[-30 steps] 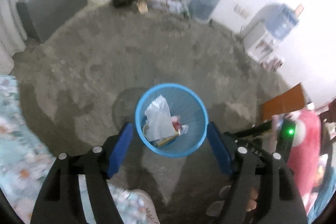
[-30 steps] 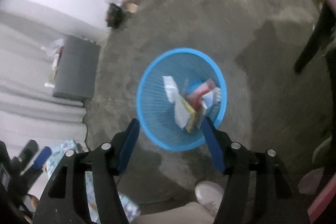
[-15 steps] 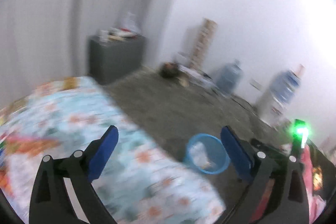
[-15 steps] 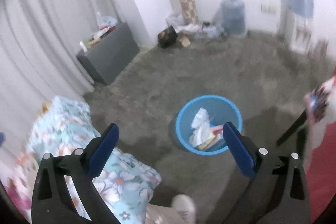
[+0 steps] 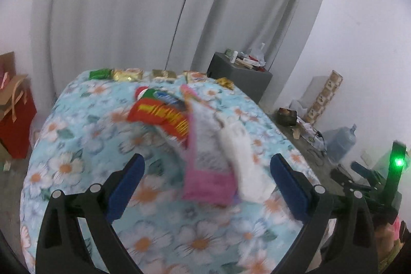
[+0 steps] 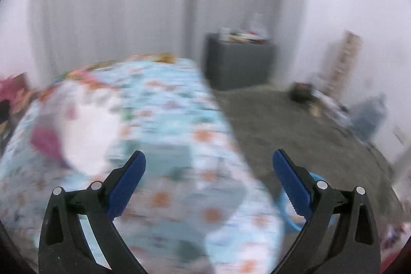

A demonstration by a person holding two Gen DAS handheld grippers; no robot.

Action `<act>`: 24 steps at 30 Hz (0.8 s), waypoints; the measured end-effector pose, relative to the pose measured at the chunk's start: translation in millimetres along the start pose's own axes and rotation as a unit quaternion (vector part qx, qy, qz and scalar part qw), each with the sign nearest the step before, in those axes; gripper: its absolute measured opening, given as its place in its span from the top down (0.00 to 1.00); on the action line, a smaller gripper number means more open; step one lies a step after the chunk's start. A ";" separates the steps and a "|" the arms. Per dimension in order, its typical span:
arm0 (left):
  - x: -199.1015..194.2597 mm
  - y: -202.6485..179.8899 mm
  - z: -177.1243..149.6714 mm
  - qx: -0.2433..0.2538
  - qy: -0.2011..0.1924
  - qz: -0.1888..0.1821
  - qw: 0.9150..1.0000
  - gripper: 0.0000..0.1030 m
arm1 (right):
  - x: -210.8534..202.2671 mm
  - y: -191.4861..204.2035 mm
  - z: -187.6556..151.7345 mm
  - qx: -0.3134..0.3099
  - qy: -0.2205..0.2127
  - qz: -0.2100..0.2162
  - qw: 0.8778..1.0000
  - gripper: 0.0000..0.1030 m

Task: Collect trash
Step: 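Swing both open grippers back toward the bed cover, then grasp the pink snack bag with the left gripper while the right gripper grasps a white cloth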

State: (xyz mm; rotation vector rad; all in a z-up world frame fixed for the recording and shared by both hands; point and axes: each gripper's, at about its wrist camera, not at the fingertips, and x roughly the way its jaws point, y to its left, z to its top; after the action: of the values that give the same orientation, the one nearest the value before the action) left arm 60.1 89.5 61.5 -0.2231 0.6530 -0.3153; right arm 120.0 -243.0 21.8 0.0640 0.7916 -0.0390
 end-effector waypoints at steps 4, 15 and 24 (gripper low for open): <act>-1.0 13.5 -10.9 0.009 0.004 0.005 1.000 0.07 | 7.0 59.9 3.2 -0.049 0.008 0.067 0.996 0.08; 11.7 19.7 -19.7 0.037 0.005 0.003 0.999 0.07 | 38.1 163.0 -18.1 -0.216 0.031 0.076 0.973 0.31; 20.6 18.9 -20.0 0.041 0.017 -0.021 0.999 0.09 | 45.8 159.2 -17.2 -0.194 0.059 0.089 0.975 0.71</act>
State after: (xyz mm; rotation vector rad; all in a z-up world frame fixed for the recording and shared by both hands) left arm 67.1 97.6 28.9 -0.1539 0.6690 -0.3859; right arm 149.3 -83.4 -16.1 -0.2349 0.8970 0.2924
